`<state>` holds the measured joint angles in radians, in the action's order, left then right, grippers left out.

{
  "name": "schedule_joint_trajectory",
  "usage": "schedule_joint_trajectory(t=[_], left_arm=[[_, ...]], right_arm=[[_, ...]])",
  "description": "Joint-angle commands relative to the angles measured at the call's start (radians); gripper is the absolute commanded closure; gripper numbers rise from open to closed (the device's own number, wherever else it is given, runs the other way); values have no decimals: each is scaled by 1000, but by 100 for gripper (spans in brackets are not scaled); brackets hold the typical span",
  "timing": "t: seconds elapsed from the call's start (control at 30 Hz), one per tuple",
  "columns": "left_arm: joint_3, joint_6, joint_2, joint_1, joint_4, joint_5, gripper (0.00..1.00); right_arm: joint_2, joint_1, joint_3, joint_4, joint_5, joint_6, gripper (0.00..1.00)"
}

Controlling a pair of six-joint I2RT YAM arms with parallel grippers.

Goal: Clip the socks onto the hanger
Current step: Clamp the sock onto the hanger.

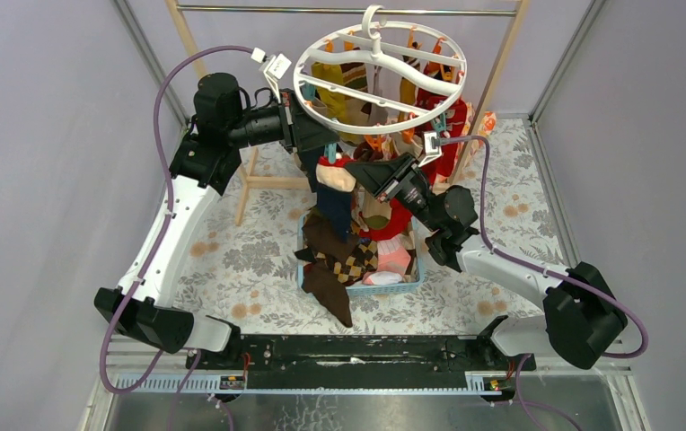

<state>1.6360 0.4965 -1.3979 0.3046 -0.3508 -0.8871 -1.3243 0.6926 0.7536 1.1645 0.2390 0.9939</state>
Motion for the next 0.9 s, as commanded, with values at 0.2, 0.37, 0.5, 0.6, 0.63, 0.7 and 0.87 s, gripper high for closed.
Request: schedule_joint_trajectory(t=[0.2,0.37,0.5,0.6,0.63,0.7,0.87], left_arm=[[13,2,-2,4,35,-116,100],[14,-4,0,5,35,-119,100],[15,-3,-3,5,34,-118,100],[18,-12,-1,4,35,-115,100],[18,-18,1,5,34,-113,100],[18,-33,5,5,33,-106,99],[15,-93,21,5,32,-101,98]], right_arm=[[7,-18,14,98,-61,22,100],[-4,-22,18,136,-61,43,100],[-26,-23,37,164,-38,68,100],[-33,-23,42,172,-30,75,100],[-35,-23,42,173,-28,77,100],[-36,-24,43,173,-22,78,100],[-33,-23,47,175,-24,81,100]])
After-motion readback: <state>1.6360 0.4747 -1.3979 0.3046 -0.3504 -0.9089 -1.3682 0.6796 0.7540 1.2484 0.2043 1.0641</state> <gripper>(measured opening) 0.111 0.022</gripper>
